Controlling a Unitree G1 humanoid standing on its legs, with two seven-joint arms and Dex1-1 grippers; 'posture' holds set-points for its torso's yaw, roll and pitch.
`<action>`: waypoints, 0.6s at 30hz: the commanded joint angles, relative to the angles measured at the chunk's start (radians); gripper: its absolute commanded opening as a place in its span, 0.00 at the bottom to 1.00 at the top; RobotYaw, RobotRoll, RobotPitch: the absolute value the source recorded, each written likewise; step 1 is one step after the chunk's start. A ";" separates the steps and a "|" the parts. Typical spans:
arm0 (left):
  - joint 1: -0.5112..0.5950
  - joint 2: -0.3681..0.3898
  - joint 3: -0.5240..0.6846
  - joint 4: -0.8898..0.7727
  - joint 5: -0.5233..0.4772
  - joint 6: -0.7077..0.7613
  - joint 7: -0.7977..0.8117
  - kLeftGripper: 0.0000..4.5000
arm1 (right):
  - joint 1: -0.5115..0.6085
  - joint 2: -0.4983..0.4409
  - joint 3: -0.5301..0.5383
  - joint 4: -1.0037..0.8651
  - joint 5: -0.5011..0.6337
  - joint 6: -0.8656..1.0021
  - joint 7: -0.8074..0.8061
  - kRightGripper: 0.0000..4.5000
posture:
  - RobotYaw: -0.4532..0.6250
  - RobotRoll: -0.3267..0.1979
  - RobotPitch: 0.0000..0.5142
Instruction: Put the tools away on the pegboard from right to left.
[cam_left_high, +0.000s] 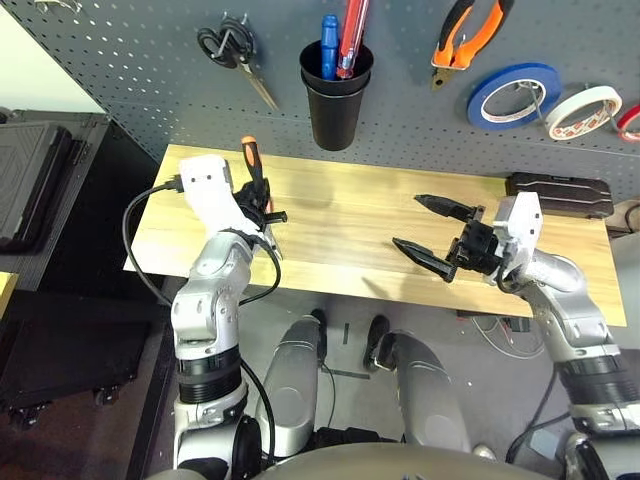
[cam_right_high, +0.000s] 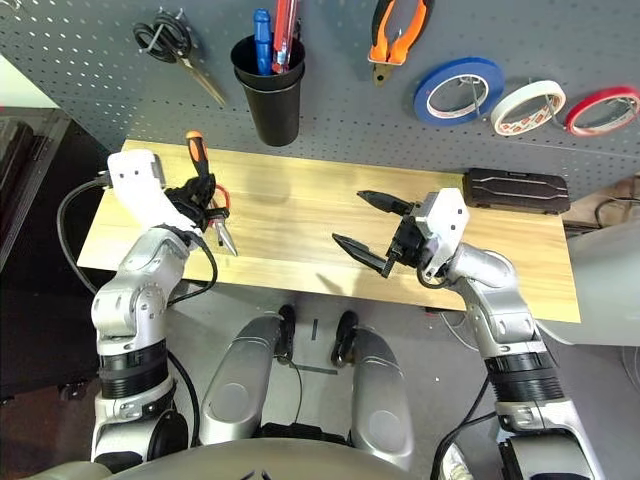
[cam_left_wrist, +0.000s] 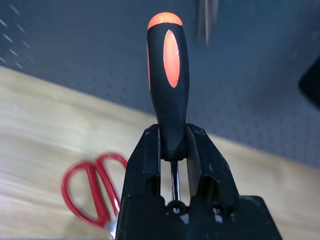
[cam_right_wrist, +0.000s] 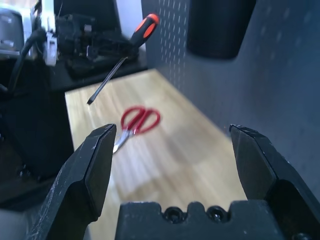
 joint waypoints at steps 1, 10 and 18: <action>-0.009 0.002 0.031 -0.067 -0.032 -0.019 0.019 0.13 | 0.008 -0.023 -0.040 -0.049 0.051 0.045 -0.006 1.00 | 0.71 0.62 0.40; -0.111 0.053 0.104 -0.142 -0.095 -0.026 0.047 0.13 | -0.027 -0.130 -0.138 -0.153 0.172 0.191 -0.008 1.00 | 0.67 0.62 0.36; -0.240 0.089 0.110 -0.133 -0.134 -0.031 0.069 0.13 | -0.045 -0.175 -0.190 -0.165 0.216 0.247 -0.004 1.00 | 0.64 0.62 0.35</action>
